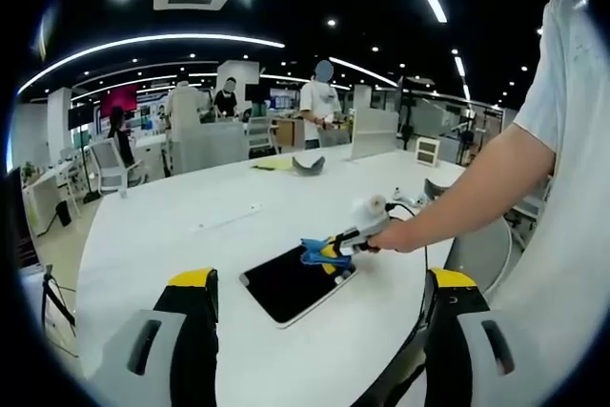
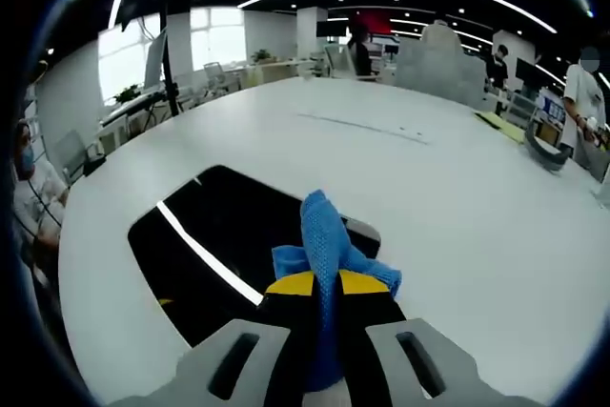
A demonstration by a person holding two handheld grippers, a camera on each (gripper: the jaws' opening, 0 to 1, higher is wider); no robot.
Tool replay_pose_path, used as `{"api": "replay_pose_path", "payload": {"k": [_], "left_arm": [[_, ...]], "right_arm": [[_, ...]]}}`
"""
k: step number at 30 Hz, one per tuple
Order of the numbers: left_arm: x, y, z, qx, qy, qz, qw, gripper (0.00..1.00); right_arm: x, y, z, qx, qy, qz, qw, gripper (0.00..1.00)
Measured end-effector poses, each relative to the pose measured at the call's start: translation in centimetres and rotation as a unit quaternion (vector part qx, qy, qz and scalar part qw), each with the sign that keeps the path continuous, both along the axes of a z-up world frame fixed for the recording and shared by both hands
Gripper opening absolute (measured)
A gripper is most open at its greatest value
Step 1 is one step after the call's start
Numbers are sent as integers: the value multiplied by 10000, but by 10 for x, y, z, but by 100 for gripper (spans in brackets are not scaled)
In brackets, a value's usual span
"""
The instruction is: Wipe the mirror surface with the cleaning cloth until all visible marks leave the cleaned area.
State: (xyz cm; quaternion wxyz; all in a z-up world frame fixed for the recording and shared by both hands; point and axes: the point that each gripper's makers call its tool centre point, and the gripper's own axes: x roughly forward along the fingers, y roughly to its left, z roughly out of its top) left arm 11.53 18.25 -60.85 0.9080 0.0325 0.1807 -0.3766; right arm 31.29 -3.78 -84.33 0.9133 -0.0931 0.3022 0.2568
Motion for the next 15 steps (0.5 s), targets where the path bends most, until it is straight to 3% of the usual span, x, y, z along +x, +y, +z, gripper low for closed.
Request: {"api": "replay_pose_path", "payload": {"k": [15], "left_arm": [[1, 3, 2, -15, -42, 23, 10000, 89]], "right_arm": [[-3, -6, -1, -12, 30, -52, 10000, 3]]}}
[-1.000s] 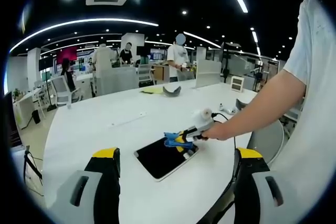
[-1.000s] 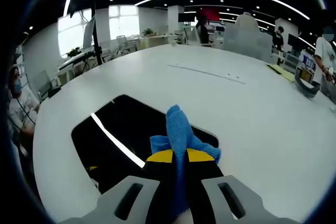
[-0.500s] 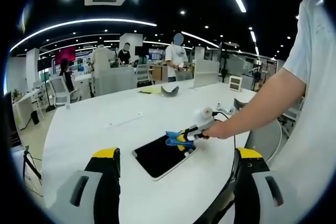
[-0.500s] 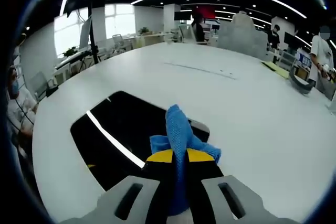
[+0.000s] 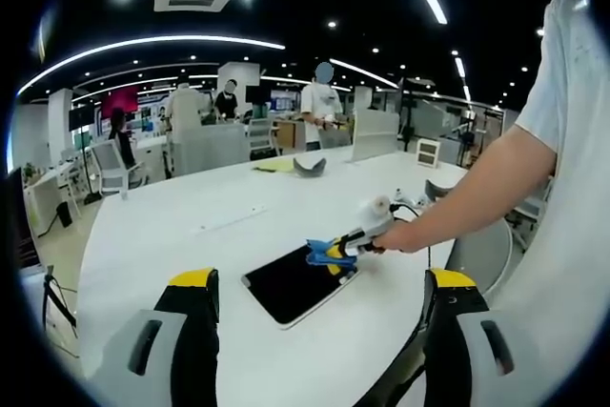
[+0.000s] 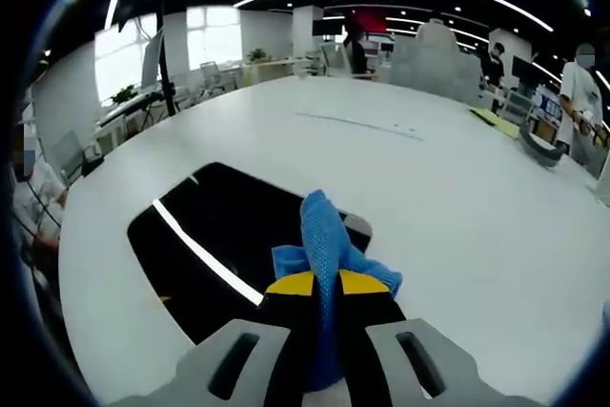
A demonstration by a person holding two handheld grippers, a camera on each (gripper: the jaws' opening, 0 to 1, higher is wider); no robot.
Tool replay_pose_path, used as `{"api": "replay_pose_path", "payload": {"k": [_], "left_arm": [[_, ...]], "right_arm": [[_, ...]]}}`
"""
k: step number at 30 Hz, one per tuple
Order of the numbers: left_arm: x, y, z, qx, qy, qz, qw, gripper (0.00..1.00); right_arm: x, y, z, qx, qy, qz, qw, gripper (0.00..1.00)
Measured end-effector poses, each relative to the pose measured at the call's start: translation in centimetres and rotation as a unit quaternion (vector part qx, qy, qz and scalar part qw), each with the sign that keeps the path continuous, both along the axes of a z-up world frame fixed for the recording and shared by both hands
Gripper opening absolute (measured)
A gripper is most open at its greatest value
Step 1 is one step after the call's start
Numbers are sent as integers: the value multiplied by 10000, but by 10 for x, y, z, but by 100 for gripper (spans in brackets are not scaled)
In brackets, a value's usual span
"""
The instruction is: Wipe the mirror surface with the cleaning cloth until all visible marks leave the cleaned area.
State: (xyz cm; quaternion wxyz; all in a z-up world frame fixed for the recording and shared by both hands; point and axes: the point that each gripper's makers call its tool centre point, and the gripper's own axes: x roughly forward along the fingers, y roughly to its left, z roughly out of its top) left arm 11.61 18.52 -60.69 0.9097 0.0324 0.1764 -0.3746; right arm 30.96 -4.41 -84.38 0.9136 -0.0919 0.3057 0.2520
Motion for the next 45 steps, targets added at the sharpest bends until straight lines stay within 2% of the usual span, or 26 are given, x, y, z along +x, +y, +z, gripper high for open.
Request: {"api": "replay_pose_path", "payload": {"k": [22, 31, 45], "left_arm": [[-3, 6, 1, -18, -19, -40, 10000, 88], [-2, 13, 2, -46, -50, 8, 10000, 88], [3, 17, 4, -115, -115, 1, 9999, 88]], "right_arm": [[-4, -3, -1, -84, 47, -155, 9998, 3], [-6, -3, -1, -71, 106, -435, 9990, 2], [-11, 5, -1, -117, 173, -457, 9987, 2]]}}
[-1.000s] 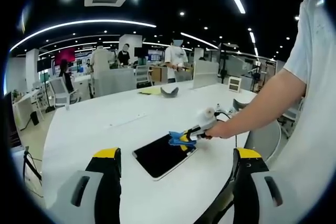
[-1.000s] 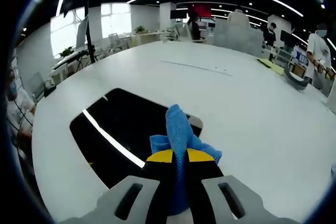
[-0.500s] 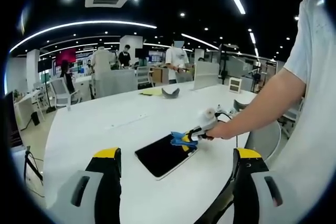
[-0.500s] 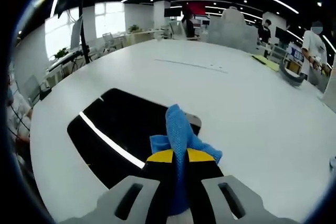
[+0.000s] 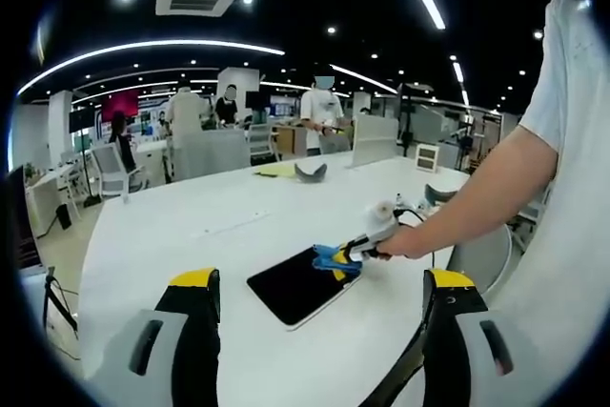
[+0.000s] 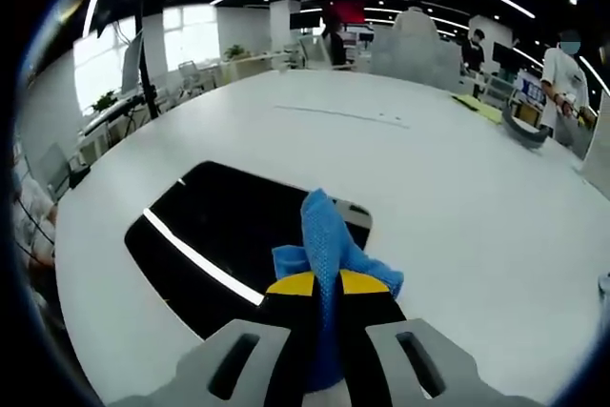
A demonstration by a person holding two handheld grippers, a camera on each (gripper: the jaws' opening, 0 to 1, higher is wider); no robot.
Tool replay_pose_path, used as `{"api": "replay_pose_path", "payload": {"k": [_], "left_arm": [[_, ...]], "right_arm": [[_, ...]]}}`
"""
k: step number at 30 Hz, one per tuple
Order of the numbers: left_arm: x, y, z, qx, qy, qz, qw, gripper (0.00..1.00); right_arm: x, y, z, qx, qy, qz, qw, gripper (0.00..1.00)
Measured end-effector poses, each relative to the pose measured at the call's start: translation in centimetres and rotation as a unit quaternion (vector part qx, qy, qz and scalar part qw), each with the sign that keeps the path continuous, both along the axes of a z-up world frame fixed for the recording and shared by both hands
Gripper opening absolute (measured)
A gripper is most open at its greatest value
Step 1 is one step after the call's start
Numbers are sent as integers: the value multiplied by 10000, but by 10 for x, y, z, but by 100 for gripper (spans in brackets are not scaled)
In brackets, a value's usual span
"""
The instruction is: Wipe the mirror surface with the cleaning cloth until all visible marks leave the cleaned area.
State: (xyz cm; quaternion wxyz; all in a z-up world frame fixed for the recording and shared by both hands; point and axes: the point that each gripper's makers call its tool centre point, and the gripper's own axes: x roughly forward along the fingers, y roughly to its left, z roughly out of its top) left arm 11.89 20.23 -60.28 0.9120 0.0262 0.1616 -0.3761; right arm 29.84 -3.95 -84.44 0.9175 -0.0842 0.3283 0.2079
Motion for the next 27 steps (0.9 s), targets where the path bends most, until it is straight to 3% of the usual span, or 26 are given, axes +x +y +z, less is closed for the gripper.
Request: {"api": "replay_pose_path", "payload": {"k": [27], "left_arm": [[6, 4, 5, 18, -41, 52, 10000, 89]], "right_arm": [[-2, 27, 0, 178, 22, 247, 9995, 2]]}}
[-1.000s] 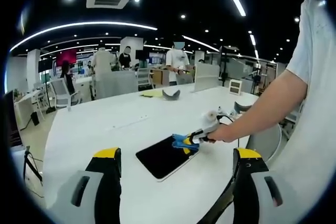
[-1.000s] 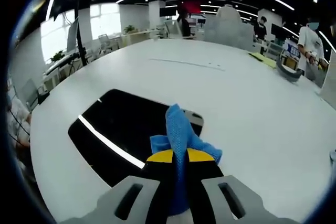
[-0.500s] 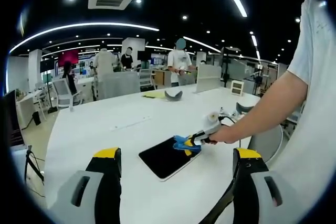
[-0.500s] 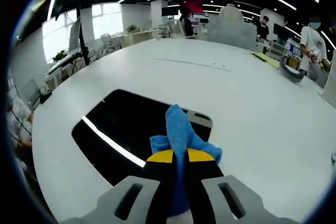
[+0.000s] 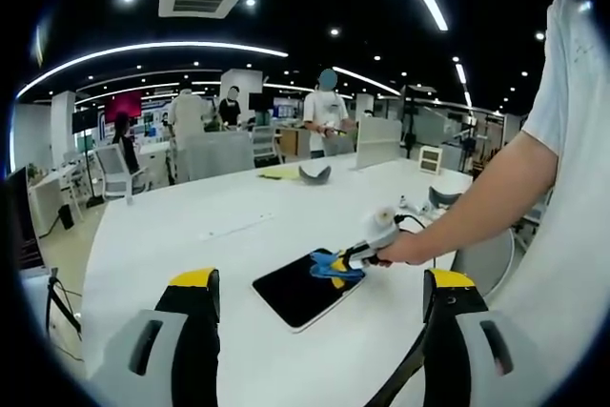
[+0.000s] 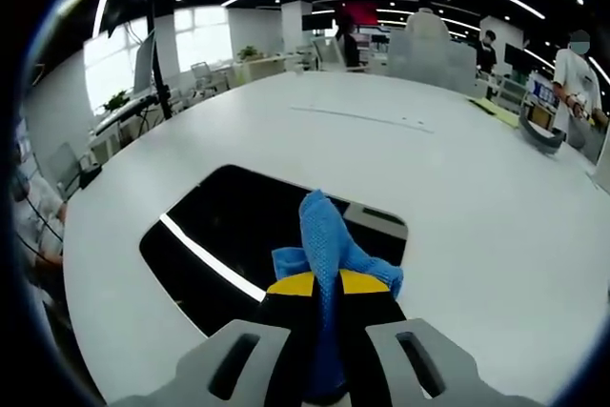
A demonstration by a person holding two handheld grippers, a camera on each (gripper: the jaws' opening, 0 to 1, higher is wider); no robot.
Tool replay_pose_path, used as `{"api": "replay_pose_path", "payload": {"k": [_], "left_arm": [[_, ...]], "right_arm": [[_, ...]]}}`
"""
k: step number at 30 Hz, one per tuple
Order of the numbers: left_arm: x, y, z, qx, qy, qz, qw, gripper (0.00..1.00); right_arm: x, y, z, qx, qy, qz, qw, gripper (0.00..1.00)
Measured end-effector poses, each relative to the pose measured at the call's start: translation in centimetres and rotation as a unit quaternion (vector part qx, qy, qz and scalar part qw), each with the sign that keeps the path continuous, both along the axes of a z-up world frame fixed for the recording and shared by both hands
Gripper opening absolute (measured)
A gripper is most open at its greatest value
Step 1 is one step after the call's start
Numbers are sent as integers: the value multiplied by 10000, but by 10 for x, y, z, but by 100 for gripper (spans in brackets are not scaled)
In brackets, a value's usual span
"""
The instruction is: Wipe the mirror surface with the cleaning cloth until all visible marks leave the cleaned area.
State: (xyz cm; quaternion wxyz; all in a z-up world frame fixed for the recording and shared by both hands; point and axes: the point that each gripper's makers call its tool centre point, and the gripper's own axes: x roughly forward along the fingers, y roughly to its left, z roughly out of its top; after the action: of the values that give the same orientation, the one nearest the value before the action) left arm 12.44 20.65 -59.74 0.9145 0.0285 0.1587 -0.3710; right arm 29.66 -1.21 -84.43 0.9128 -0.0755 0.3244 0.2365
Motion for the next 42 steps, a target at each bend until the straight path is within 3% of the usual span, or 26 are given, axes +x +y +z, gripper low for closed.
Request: {"api": "replay_pose_path", "payload": {"k": [8, 19, 25, 42], "left_arm": [[1, -3, 0, 23, 21, -5, 10000, 89], [-3, -12, -6, 62, 217, -232, 9995, 99], [-6, -14, -14, 271, 289, -336, 9986, 99], [-11, -12, -14, 316, 322, -245, 9987, 99]], "right_arm": [[1, 9, -1, 42, 3, 113, 9999, 2], [-2, 27, -1, 95, -4, 253, 9996, 2], [-4, 33, 0, 108, -16, 313, 9995, 2], [-6, 45, 0, 194, -32, 430, 9989, 2]]}}
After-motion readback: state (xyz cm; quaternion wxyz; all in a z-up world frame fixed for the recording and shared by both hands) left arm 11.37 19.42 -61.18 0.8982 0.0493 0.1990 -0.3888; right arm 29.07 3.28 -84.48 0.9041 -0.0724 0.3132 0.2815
